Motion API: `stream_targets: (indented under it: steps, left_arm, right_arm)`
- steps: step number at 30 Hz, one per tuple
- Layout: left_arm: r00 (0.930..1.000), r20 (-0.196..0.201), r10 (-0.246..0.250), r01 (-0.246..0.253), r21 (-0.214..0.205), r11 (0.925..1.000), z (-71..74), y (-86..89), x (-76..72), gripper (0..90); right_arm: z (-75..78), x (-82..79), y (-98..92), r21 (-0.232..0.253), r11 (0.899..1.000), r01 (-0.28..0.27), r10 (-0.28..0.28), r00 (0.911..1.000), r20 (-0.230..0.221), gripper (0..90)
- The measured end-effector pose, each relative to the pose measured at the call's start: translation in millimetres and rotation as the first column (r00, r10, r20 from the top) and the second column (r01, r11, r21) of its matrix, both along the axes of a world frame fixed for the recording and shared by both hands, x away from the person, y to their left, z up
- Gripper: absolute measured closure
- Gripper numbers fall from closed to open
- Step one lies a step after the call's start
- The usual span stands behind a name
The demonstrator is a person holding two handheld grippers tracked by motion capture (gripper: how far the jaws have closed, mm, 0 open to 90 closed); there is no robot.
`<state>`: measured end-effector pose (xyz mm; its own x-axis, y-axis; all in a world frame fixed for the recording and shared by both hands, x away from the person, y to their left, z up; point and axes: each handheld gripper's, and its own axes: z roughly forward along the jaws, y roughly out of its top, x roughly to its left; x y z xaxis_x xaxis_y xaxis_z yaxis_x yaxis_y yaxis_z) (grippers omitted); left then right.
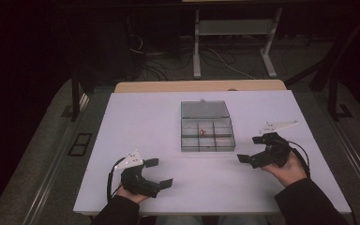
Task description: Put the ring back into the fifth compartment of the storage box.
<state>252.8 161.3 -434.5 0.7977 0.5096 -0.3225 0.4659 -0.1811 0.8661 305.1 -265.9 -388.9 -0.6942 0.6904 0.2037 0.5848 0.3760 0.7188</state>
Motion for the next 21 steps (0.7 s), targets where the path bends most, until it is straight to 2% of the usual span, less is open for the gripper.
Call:
stream_targets:
  steps: [6,13,16,21]
  left_arm:
    - [1.0000,-0.004,0.005,-0.005,0.001,1.0000,-0.5,0.6,0.3,0.0]
    - [1.0000,-0.006,0.003,-0.003,0.004,1.0000,-0.5,0.8,0.4,0.0]
    - [1.0000,-0.005,0.003,-0.003,0.006,1.0000,-0.4,1.6,0.6,0.0]
    - [1.0000,-0.005,0.001,-0.001,0.009,1.0000,-0.7,1.7,1.0,0.0]
  right_arm:
    - [-10.6,-20.2,-13.4,0.021,1.000,0.020,-0.020,0.9996,0.019,0.0]
    - [-25.8,-36.4,-25.1,0.049,0.997,0.052,-0.054,0.9978,0.038,0.0]
    - [-32.7,-42.8,-26.3,0.025,0.998,0.066,-0.067,0.9966,0.049,0.0]
    - [-42.9,-51.2,-27.4,0.028,0.996,0.081,-0.083,0.9948,0.060,0.0]
